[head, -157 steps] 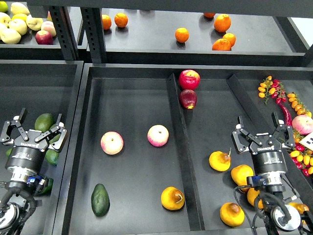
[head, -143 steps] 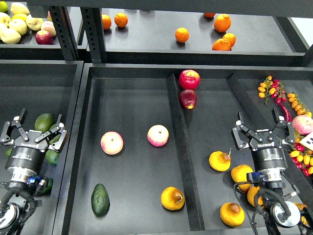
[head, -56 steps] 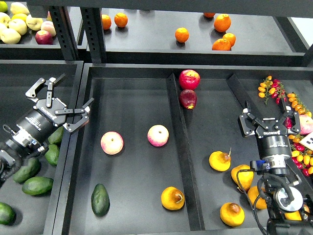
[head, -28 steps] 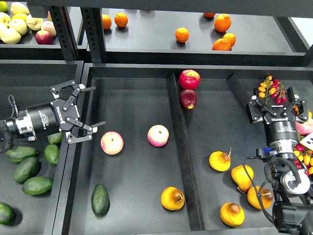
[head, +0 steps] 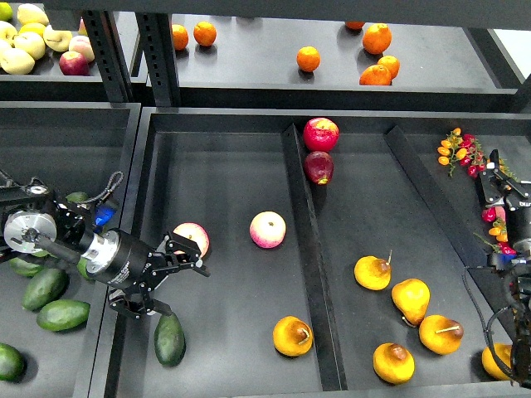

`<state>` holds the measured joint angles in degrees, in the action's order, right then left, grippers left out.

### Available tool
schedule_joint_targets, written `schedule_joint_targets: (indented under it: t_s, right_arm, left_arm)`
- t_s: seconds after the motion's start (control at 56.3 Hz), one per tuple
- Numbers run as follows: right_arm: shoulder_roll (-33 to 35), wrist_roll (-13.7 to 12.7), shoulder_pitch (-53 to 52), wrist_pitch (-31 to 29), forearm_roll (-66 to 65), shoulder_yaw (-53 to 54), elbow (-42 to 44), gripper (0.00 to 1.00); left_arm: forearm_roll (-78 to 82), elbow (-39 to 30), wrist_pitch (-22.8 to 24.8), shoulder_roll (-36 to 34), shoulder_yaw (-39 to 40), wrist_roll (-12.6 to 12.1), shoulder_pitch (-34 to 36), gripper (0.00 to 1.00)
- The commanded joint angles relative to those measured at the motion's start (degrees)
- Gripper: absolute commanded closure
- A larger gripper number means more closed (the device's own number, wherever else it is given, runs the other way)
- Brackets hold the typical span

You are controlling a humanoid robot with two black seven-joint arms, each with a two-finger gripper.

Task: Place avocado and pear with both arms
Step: 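Move the open left gripper over the dark green avocado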

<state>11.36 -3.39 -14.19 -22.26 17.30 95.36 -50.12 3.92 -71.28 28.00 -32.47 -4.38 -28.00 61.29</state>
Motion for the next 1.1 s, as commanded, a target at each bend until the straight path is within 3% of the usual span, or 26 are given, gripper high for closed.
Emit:
schedule_joint_targets:
  t_s: [0.0,0.249,0.586,1.084]
  right_arm:
    - [-0.3,0.0,-0.1,-0.1,0.0,0.0,0.3,0.00]
    - [-0.6,0.0,0.3,-0.3,0.0,0.0,0.0,0.00]
    - [0.1,0.0,0.0,-0.3,0.0,0.0,-0.2,0.00]
    - [-0.7,0.0,0.4,-0.4,0.0,0.0,-0.6,0.00]
  left_arm:
    - [-1.2,0.4,0.0,0.2,-0.1,0.0,-1.0,0.00]
    - [-1.4,1.4,0.0,0.6,-0.3,0.0,-1.9,0.00]
    - [9.7,5.3,0.0,6.7,-6.1,0.0,-2.0,0.00]
    - [17.9,15.1,0.0,12.2,-6.4,0.0,-4.2,0.00]
